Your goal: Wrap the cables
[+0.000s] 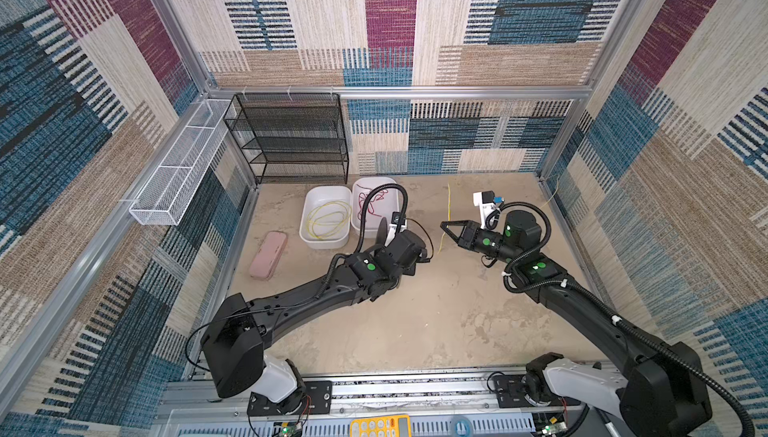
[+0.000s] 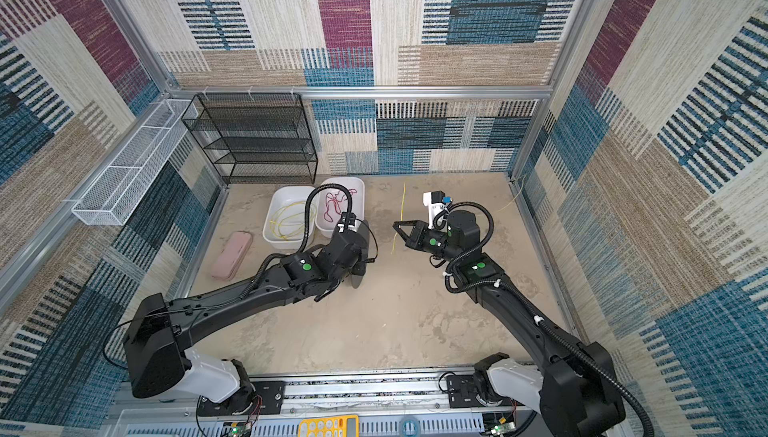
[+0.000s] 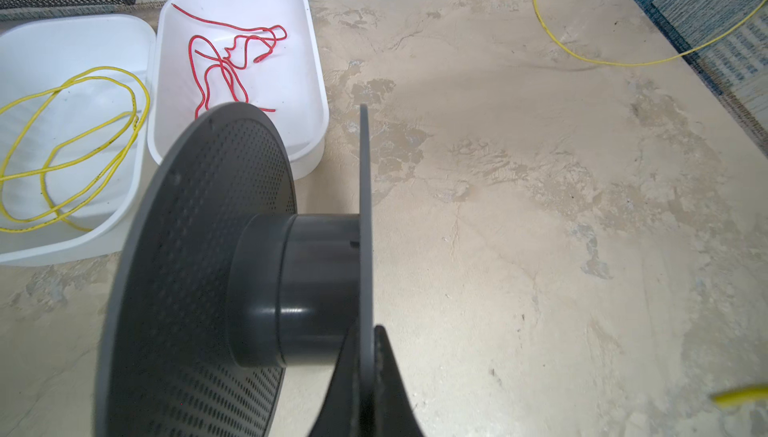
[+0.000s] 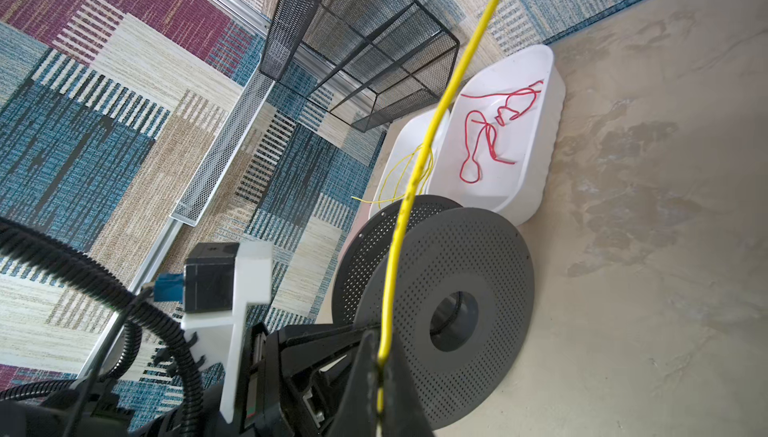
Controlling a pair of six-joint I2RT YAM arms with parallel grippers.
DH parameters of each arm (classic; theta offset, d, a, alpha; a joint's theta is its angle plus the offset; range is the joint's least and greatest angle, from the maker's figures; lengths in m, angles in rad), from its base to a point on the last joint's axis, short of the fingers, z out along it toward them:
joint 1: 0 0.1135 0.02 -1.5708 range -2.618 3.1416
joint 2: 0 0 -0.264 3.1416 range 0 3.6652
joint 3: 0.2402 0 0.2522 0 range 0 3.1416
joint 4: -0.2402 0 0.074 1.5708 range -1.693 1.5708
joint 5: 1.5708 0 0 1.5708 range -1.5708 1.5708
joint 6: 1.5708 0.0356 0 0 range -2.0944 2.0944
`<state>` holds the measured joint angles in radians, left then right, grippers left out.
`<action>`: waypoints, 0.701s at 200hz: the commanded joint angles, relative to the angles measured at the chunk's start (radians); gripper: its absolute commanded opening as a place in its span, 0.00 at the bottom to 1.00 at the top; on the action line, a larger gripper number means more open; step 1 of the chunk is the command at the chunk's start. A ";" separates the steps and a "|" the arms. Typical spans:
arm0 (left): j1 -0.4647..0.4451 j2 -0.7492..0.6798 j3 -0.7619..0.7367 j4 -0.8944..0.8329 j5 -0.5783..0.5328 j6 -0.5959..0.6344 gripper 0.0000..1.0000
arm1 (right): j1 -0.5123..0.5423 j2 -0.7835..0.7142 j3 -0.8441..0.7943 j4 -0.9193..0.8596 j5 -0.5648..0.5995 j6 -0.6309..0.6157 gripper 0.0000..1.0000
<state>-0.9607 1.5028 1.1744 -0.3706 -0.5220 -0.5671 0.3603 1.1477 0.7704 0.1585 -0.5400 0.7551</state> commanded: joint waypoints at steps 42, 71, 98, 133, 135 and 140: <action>-0.081 -0.037 -0.021 -0.031 -0.171 -0.130 0.03 | -0.001 -0.002 -0.019 0.050 -0.008 -0.002 0.00; -0.086 -0.005 -0.018 -0.037 -0.171 -0.151 0.05 | -0.003 0.004 -0.021 0.058 -0.017 0.003 0.00; -0.086 0.021 -0.016 -0.033 -0.168 -0.154 0.12 | -0.003 0.003 -0.025 0.059 -0.018 0.004 0.00; -0.086 0.020 -0.013 -0.027 -0.143 -0.146 0.26 | -0.003 0.002 -0.030 0.067 -0.020 0.009 0.00; -0.085 0.018 -0.012 -0.027 -0.140 -0.145 0.27 | -0.002 0.001 -0.031 0.067 -0.021 0.011 0.00; -0.086 0.011 -0.009 -0.027 -0.138 -0.138 0.31 | -0.003 0.004 -0.031 0.068 -0.022 0.013 0.00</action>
<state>-1.0473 1.5295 1.1553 -0.4107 -0.6544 -0.7036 0.3584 1.1522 0.7429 0.1833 -0.5503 0.7593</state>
